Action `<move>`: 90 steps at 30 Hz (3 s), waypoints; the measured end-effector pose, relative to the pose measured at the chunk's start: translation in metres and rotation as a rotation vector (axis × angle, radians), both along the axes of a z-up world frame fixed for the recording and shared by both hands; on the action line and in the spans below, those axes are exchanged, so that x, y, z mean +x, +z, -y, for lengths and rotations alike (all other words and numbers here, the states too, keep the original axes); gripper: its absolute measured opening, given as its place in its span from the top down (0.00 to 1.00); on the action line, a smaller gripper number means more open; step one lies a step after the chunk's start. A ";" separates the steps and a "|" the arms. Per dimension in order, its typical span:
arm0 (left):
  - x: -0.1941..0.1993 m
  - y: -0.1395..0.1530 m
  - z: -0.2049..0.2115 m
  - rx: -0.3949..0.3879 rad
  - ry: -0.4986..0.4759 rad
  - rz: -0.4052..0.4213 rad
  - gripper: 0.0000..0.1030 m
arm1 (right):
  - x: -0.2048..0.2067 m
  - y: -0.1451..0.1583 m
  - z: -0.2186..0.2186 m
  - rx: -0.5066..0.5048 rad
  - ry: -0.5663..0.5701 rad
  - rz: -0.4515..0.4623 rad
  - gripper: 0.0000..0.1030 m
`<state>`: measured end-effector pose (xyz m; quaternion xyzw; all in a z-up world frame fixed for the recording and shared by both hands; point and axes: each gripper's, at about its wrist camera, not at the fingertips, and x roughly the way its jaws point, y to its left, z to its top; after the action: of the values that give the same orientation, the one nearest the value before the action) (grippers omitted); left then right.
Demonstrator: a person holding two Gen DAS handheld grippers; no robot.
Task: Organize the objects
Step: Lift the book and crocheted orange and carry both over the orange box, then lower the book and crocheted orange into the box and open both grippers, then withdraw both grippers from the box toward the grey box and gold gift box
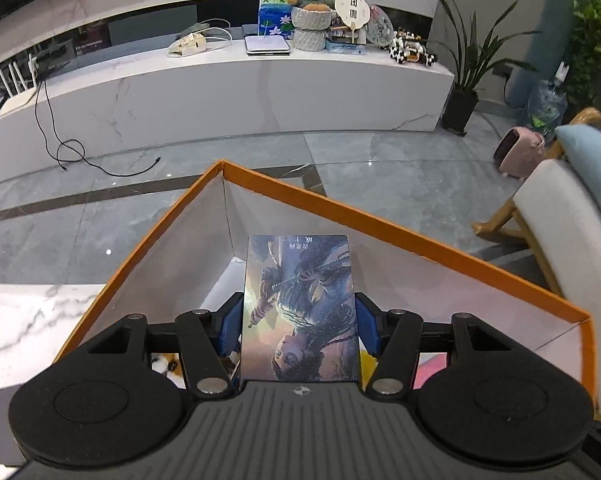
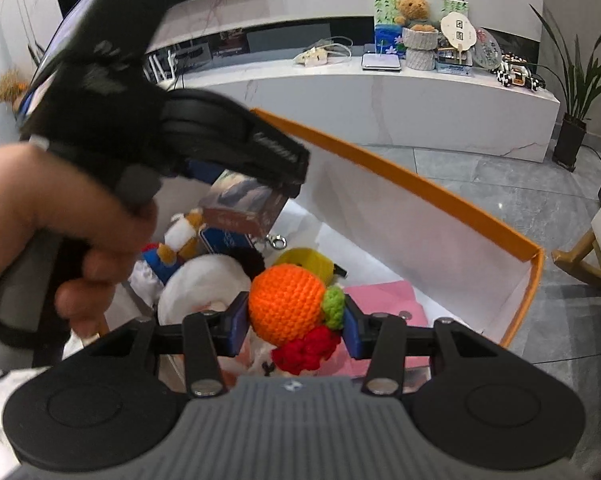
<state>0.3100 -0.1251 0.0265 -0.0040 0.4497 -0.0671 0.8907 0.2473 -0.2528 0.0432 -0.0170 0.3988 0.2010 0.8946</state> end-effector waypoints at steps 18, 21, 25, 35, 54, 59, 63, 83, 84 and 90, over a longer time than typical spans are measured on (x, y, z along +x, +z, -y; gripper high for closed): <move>0.004 0.005 -0.010 0.007 0.024 0.010 0.34 | 0.003 -0.004 -0.005 -0.056 -0.006 0.004 0.49; 0.002 0.012 -0.010 0.010 0.021 0.030 0.34 | 0.003 -0.004 -0.005 -0.056 -0.006 0.006 0.49; -0.012 0.025 -0.019 -0.037 0.031 0.060 0.33 | 0.003 -0.004 -0.005 -0.062 -0.014 0.006 0.41; -0.114 0.074 -0.059 -0.079 0.134 0.198 0.24 | -0.004 0.007 -0.003 -0.043 -0.022 0.038 0.40; -0.273 0.230 -0.076 -0.254 0.122 0.425 0.12 | -0.037 0.032 -0.029 0.022 0.004 0.140 0.38; -0.270 0.227 -0.100 -0.276 0.174 0.426 0.12 | -0.062 0.036 -0.059 0.067 0.148 0.188 0.38; -0.282 0.230 -0.112 -0.282 0.156 0.453 0.13 | -0.083 0.033 -0.090 0.045 0.257 0.209 0.37; -0.294 0.234 -0.178 -0.317 0.195 0.524 0.15 | -0.074 -0.045 -0.185 -0.171 0.383 0.125 0.36; -0.286 0.226 -0.184 -0.286 0.220 0.522 0.14 | -0.074 -0.045 -0.186 -0.170 0.382 0.127 0.36; -0.224 0.148 -0.218 -0.118 0.348 0.501 0.13 | -0.078 -0.045 -0.195 -0.198 0.392 0.200 0.36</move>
<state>0.0865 0.0928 0.1747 -0.1159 0.2042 0.0615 0.9701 0.1691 -0.0582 -0.0018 -0.2017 0.3149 0.3281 0.8675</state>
